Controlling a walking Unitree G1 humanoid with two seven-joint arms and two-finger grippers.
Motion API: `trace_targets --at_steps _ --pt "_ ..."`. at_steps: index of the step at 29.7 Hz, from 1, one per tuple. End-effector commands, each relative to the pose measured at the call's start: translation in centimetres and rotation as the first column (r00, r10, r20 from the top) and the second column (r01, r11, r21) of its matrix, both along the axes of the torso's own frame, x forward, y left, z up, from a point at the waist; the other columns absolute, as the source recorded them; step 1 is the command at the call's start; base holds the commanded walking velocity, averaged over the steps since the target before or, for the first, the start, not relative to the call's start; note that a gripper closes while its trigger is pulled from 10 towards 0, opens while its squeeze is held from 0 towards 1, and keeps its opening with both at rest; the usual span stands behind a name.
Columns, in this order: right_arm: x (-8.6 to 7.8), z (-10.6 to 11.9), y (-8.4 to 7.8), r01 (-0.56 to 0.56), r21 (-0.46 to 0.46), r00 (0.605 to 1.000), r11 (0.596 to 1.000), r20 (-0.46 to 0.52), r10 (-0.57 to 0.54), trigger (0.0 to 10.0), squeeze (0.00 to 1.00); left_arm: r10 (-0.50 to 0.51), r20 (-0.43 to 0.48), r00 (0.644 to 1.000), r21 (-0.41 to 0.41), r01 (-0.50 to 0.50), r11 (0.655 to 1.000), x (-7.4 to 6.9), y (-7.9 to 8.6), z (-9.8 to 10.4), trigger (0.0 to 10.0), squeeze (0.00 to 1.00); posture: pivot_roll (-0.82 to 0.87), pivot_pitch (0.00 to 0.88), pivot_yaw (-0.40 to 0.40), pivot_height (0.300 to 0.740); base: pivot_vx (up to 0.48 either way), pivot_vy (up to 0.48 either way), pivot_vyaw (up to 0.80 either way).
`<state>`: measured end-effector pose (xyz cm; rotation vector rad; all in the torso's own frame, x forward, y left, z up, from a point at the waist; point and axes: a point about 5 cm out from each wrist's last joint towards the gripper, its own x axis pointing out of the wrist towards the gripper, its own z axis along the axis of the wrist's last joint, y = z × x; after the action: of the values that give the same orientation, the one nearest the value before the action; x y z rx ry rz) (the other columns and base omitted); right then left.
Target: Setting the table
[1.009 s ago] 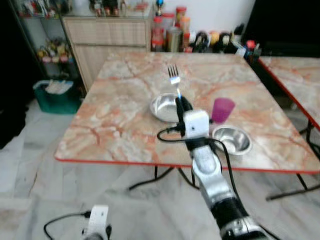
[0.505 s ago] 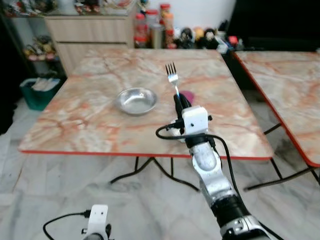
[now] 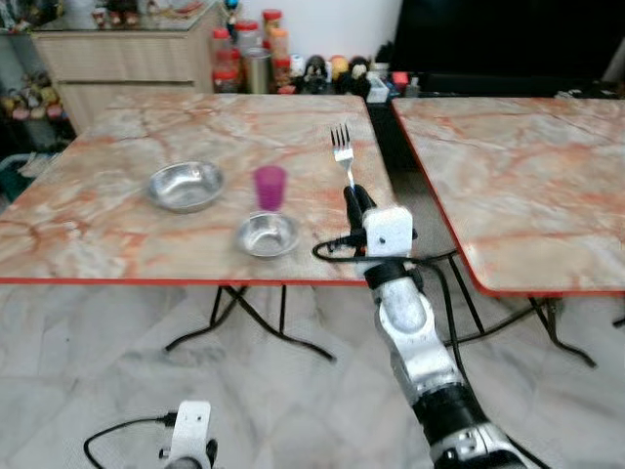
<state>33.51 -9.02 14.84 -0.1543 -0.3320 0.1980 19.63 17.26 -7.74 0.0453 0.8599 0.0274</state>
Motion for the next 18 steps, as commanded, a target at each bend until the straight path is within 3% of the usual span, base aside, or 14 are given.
trace_targets --at_steps 1,9,14,18 --pt "0.11 0.93 0.8 -0.019 0.037 1.0 0.999 0.017 0.019 10.0 0.0 -0.008 -0.015 1.0 0.016 0.009 1.0 -0.2 0.37 -0.1 10.0 0.0 -0.04 0.0 0.008 0.74 0.0 -0.424 0.0" --pt "0.48 0.52 0.21 0.033 0.025 0.999 0.999 -0.032 -0.032 10.0 0.0 -0.011 -0.013 1.0 0.016 0.011 1.0 -0.13 0.41 -0.06 10.0 0.0 -0.04 0.0 0.009 0.74 0.0 -0.421 0.0" --pt "0.53 0.7 0.0 0.023 0.074 0.999 0.997 -0.035 -0.021 10.0 0.0 -0.013 -0.011 1.0 0.017 0.013 1.0 -0.09 0.38 -0.04 10.0 0.0 -0.04 0.0 0.01 0.74 0.0 -0.405 0.0" --pt "0.46 0.68 0.2 0.014 0.061 0.999 0.998 -0.036 -0.011 10.0 0.0 -0.014 -0.012 1.0 0.014 0.014 1.0 -0.11 0.32 -0.05 10.0 0.0 -0.04 0.0 0.01 0.74 0.138 -0.384 0.0"
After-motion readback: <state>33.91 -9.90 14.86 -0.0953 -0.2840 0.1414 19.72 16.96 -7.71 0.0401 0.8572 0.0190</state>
